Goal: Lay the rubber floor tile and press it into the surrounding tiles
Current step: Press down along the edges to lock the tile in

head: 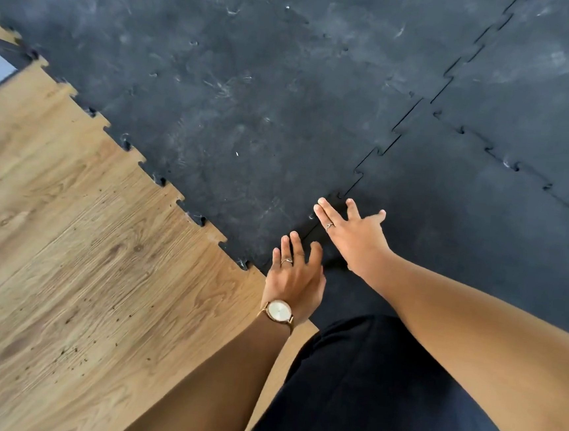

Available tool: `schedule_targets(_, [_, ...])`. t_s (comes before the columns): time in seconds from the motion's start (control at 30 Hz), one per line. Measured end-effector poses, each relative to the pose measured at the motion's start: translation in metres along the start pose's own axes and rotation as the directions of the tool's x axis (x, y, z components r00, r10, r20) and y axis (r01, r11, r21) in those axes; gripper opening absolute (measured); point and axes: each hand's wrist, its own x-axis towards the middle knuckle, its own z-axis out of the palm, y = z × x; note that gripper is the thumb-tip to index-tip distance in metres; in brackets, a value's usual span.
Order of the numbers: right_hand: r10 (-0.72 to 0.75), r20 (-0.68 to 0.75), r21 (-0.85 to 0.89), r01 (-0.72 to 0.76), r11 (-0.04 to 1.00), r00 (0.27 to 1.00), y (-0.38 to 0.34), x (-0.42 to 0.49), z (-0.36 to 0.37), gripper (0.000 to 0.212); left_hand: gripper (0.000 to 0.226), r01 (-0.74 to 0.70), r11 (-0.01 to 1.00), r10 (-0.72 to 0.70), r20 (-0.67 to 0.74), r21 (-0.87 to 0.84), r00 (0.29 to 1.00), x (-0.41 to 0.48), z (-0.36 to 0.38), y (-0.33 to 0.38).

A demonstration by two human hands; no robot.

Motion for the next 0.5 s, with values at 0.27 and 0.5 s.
schedule_targets(0.27, [-0.034,-0.085,-0.108,0.025,0.994,0.996,0.002,-0.006,0.003,0.103,0.044,0.02,1.0,-0.019,-0.05,0.01,0.999,-0.005,0.0,-0.008])
schedule_targets(0.5, [-0.04,-0.104,-0.119,0.027,0.993,0.994,-0.001,-0.006,0.009,0.1,0.059,0.094,0.995,-0.096,-0.049,-0.033,0.994,-0.012,0.008,0.008])
